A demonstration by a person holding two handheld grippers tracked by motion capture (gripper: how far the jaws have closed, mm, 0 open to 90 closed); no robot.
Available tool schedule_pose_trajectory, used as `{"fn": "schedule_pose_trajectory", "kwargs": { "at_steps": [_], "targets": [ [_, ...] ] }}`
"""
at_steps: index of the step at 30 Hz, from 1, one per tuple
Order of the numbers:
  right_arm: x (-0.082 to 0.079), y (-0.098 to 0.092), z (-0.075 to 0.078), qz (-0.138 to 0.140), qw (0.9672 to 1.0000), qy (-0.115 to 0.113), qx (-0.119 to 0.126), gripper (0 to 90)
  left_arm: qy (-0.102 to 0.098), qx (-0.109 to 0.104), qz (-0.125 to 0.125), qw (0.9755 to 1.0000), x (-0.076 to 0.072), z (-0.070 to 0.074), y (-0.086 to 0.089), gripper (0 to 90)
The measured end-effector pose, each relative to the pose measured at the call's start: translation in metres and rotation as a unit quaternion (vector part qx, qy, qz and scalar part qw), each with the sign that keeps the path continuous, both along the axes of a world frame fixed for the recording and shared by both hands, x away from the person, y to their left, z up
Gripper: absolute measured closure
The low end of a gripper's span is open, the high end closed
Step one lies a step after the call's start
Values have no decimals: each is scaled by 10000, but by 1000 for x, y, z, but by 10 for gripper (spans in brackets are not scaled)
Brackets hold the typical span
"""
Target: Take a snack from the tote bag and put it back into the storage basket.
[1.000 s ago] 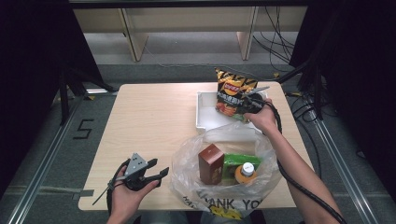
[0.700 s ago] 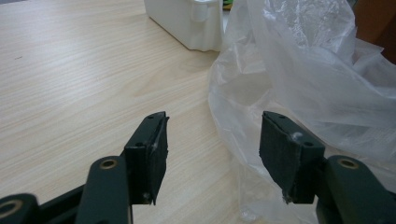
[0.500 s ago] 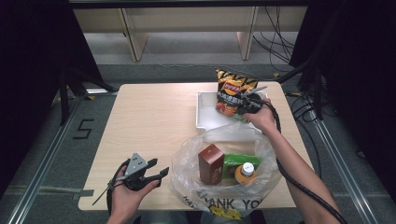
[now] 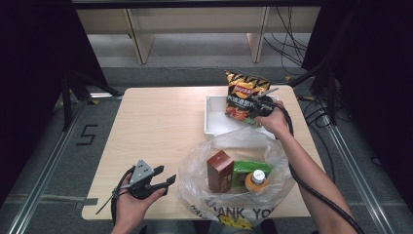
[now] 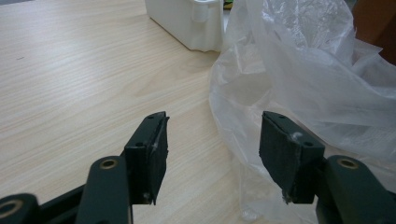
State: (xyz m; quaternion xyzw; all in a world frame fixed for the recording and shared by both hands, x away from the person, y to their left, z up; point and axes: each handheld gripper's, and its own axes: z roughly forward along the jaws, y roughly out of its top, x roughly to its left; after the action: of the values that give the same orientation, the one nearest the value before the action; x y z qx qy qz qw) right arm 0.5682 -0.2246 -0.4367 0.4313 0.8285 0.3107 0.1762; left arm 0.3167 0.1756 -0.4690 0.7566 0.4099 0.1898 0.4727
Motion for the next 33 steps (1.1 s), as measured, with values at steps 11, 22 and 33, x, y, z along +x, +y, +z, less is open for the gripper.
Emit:
{"fn": "schedule_pose_trajectory", "kwargs": {
  "at_steps": [11, 22, 33],
  "targets": [
    [3, -7, 4, -220, 9997, 73, -2, 883, -45, 17, -26, 10000, 0, 1, 2, 417],
    [6, -14, 5, -307, 9994, -94, -109, 872, -49, 2, 32, 10000, 0, 1, 4, 417],
    [5, -19, 9, -439, 9990, 3, -73, 865, -52, 13, 34, 10000, 0, 1, 4, 417]
  ]
}}
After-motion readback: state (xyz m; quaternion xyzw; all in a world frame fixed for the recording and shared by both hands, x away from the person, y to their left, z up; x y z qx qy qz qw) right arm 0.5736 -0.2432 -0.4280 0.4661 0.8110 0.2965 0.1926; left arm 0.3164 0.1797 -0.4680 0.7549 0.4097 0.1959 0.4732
